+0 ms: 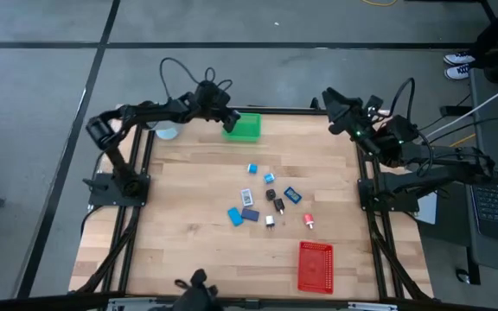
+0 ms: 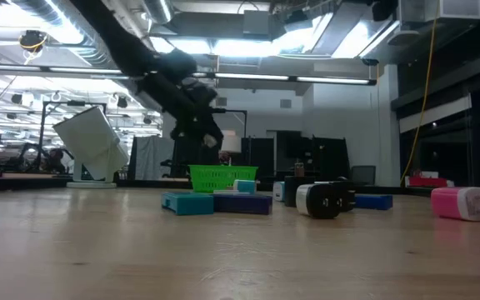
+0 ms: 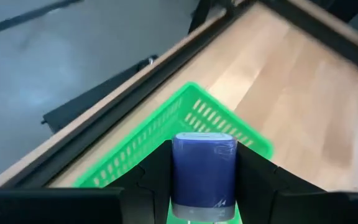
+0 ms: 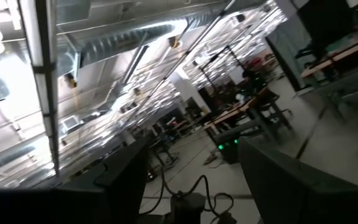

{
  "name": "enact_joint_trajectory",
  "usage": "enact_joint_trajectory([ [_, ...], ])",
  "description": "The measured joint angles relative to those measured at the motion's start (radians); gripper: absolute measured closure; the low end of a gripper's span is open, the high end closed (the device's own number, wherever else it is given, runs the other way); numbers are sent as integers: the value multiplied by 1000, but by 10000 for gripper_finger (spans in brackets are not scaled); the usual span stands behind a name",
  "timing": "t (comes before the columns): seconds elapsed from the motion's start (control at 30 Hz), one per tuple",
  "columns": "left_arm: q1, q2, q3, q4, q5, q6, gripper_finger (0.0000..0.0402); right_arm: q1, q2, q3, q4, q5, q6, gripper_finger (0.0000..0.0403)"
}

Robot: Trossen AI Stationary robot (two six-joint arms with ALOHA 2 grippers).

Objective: Pick & Place Office items
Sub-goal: Put the dark blue charger adapter into the green bin, then put the left blue charger adapter into the green bin

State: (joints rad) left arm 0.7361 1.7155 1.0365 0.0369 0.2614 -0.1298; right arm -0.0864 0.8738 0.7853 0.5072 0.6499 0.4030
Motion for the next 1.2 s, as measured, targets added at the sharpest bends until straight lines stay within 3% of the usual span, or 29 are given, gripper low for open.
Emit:
enact_joint_trajectory([
  [0.23, 0, 155, 253, -190, 3, 127, 277, 0, 0, 0, -1, 24, 1, 152],
  [0.4, -3, 219, 364, -338, 3, 216, 268, 0, 0, 0, -4, 24, 1, 152],
  [0.93, -6, 215, 367, -378, 5, 209, 213, 0, 0, 0, -7, -12, -26, 152],
  [1.1, -28, 179, 386, -394, 140, 128, 181, 0, 0, 0, -7, -15, -26, 152],
  [1.2, -103, 112, 397, -436, 147, 260, 171, 0, 0, 0, -7, -52, -22, 152],
])
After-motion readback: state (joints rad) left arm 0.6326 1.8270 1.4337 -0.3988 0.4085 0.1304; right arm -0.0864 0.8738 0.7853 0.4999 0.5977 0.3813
